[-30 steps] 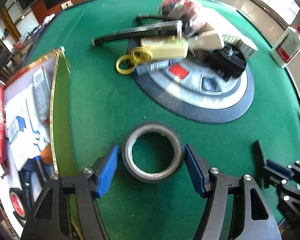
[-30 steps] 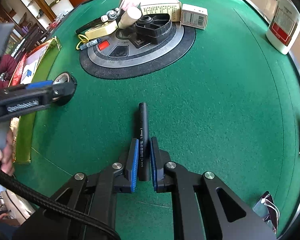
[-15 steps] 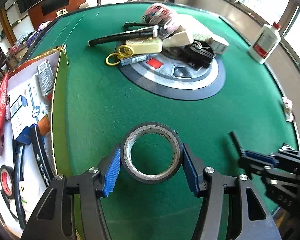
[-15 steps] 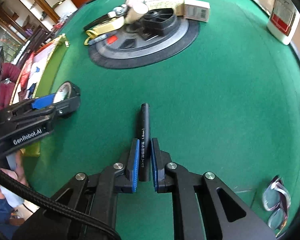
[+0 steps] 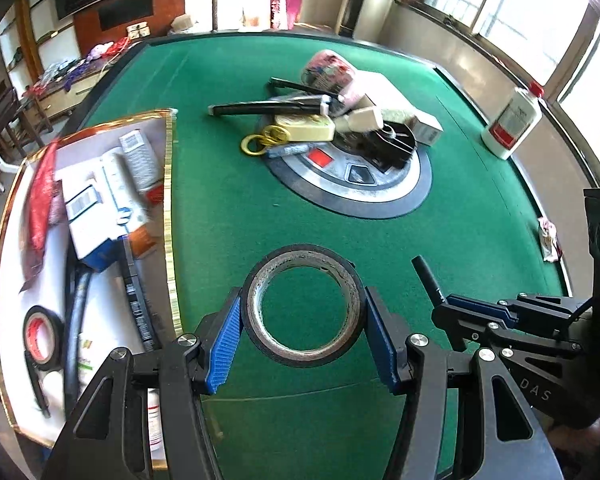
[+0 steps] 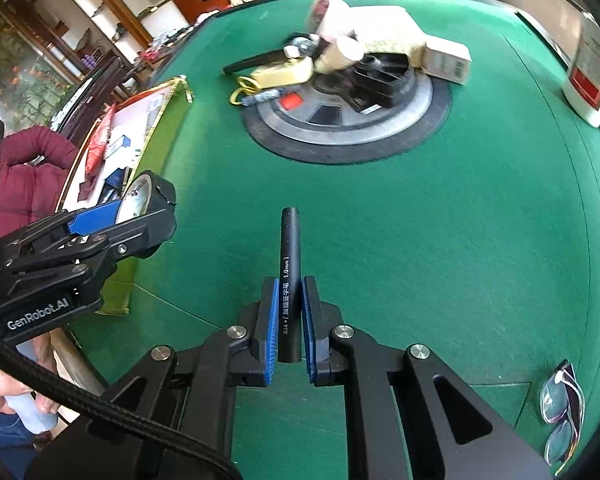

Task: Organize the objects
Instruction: 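Carry tape roll and black pen into the white box and open both grippers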

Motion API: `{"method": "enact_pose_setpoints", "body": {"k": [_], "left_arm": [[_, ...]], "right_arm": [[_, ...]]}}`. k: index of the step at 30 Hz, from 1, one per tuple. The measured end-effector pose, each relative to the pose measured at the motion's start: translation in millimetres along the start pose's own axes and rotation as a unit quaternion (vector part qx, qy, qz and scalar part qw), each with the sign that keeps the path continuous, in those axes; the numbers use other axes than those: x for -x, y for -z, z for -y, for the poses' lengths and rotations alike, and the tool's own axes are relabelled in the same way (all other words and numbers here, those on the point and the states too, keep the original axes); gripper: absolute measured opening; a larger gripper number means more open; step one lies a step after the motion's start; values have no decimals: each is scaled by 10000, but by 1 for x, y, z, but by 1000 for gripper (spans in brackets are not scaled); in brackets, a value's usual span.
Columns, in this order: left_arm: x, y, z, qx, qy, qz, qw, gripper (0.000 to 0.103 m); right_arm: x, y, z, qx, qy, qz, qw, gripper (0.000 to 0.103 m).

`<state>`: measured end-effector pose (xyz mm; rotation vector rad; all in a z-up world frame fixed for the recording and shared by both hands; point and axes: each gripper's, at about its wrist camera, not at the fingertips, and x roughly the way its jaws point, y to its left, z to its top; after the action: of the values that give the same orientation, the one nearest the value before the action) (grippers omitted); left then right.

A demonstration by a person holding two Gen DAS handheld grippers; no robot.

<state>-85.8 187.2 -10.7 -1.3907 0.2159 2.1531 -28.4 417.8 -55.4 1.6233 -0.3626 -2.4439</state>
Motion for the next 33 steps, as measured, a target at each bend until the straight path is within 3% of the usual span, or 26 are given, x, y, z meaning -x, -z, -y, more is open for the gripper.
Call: {"method": "enact_pose_setpoints", "body": {"k": [12, 22, 33], "left_arm": [[35, 15, -86, 666, -192, 191, 9974, 52], [38, 31, -172, 1130, -516, 44, 9922, 52], [20, 38, -199, 1168, -499, -181, 9917, 52]], "right_arm": [[-15, -22, -81, 538, -525, -63, 9972, 9], [-63, -37, -167, 1065, -852, -371, 9900, 9], [-109, -43, -204, 1172, -673, -576, 9892, 9]]}}
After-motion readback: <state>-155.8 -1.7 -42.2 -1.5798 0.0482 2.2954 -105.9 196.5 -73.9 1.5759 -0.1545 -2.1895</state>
